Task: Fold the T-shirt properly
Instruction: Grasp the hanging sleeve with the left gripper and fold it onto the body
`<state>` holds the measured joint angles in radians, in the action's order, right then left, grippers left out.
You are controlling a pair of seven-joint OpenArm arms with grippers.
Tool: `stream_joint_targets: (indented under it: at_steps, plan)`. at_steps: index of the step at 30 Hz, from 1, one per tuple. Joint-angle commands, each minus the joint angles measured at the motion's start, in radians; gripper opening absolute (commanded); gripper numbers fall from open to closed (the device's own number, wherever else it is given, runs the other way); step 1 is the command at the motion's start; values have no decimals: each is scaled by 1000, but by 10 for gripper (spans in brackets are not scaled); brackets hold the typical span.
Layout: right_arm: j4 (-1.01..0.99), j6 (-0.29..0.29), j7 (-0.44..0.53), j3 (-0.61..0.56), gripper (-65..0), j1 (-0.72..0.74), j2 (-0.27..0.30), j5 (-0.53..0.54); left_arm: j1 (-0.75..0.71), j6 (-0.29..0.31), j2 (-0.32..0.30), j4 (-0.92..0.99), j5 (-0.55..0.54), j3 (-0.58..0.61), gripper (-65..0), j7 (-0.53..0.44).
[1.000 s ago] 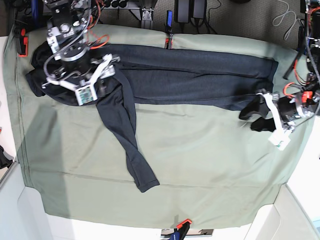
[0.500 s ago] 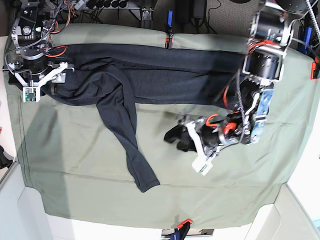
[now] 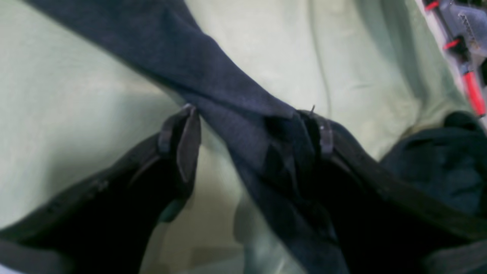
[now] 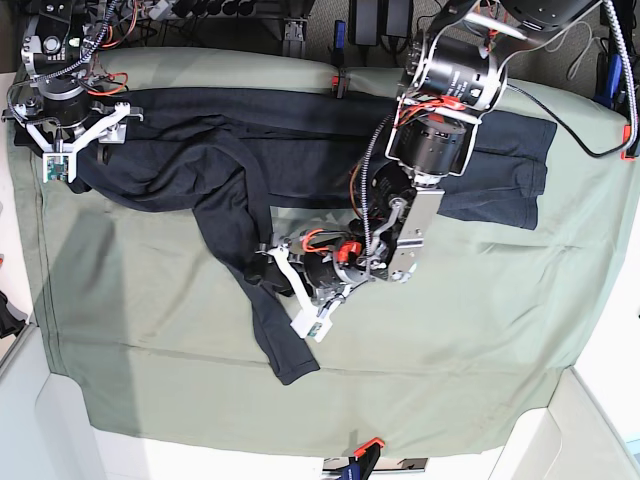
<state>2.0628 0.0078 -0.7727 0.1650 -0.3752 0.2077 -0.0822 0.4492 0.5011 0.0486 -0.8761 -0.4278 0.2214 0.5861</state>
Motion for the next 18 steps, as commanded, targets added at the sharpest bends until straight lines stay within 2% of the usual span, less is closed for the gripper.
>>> stream_joint_targets:
  at_steps: [1,4,7,8,9,11,12,13,18]
  plan:
    - [26,-5,13,6,-201,0,8,-3,19,-27,24,-5,40,1,-244,15]
    - [32,-5,9,6,-201,0,8,-3,19,-66,61,-5,120,1,-244,8]
    - [34,-5,8,6,-201,0,8,-3,19,-71,77,-5,147,1,-248,-13]
    - [34,-5,8,6,-201,0,8,-3,19,-71,77,-6,157,1,-273,-20]
    - [34,-5,8,6,-201,0,8,-3,20,-71,76,-6,166,1,-334,-21]
    - [35,-5,9,6,-201,0,8,-3,25,-71,69,-8,191,1,-523,-21]
    - [35,-5,10,6,-201,0,8,-3,27,-70,65,-10,193,1,-598,-19]
    - [35,-5,10,6,-201,1,8,-4,30,-70,58,-19,193,0,-640,-13]
    - [35,-5,11,6,-201,1,8,-4,2,-62,-17,-195,92,-11,-646,127]
